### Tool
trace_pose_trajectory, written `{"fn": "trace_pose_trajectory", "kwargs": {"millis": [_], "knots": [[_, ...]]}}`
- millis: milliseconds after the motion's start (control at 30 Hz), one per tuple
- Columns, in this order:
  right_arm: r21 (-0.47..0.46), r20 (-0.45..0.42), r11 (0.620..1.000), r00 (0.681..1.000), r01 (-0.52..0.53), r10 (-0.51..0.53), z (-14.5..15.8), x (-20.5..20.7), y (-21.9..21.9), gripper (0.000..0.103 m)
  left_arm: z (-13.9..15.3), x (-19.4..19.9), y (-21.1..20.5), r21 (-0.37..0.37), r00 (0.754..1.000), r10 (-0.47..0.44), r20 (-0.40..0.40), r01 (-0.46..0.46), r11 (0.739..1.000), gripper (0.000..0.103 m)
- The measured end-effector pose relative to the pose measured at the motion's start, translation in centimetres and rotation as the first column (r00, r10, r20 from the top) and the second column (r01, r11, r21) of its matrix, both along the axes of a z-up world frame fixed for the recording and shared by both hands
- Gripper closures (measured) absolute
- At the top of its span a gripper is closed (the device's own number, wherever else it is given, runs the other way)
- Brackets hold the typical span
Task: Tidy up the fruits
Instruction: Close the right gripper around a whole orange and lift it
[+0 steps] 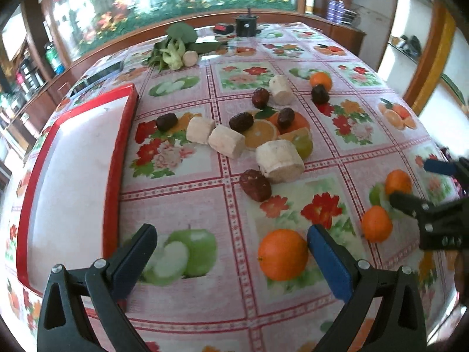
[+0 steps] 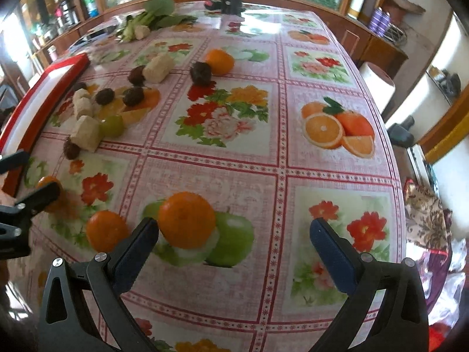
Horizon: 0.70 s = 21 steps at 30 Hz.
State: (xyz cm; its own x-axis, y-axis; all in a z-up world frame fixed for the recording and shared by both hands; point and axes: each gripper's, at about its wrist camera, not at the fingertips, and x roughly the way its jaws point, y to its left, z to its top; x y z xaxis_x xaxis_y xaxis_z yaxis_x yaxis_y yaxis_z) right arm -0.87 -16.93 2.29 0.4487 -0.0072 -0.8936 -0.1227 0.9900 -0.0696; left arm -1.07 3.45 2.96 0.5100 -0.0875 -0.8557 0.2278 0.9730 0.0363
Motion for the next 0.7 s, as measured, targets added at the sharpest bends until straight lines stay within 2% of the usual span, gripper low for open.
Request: {"fn": "trace_pose_trajectory", "kwargs": {"millis": [133,267,333,400,467,533,700], "knots": [[0.001,-0.007,1.0,1.0,-0.021,0.021,0.1,0.3,0.6,0.004,0.5,-0.7,0.8,-0.057,0.998,-0.063,-0.015,0.062,0.996,0.0],[0.053,-0.049,0.998,0.998,-0.044,0.047,-0.4,0.2,0.5,0.031,0.8,-1.5,0.5,-0.093,0.991,-0.13,-0.01,0.128,0.987,0.0],[0.074,-0.037,0.996,0.998,-0.049,0.052,-0.4,0.1,0.4,0.036,0.8,-1.6,-0.2,-0.111,0.987,-0.161,-0.027,0.157,0.981,0.0],[0.1,-0.028,0.993,0.997,-0.066,0.069,-0.2,0.0,0.5,0.06,0.7,-1.8,-1.4,-0.136,0.98,-0.196,-0.044,0.188,0.973,0.0],[0.115,-0.02,0.99,0.996,-0.082,0.085,0.1,-0.2,0.7,0.07,0.7,-2.0,-2.8,-0.156,0.972,-0.227,-0.056,0.217,0.964,0.0],[0.093,-0.007,0.992,0.996,-0.083,0.084,0.2,-0.5,0.7,0.07,0.6,-2.2,-4.0,-0.167,0.965,-0.254,-0.066,0.24,0.956,0.0],[0.12,0.001,0.991,0.998,-0.057,0.057,0.4,-1.3,-0.8,0.07,0.7,-2.1,-5.9,-0.2,0.958,-0.279,-0.07,0.26,0.945,0.002]]}}
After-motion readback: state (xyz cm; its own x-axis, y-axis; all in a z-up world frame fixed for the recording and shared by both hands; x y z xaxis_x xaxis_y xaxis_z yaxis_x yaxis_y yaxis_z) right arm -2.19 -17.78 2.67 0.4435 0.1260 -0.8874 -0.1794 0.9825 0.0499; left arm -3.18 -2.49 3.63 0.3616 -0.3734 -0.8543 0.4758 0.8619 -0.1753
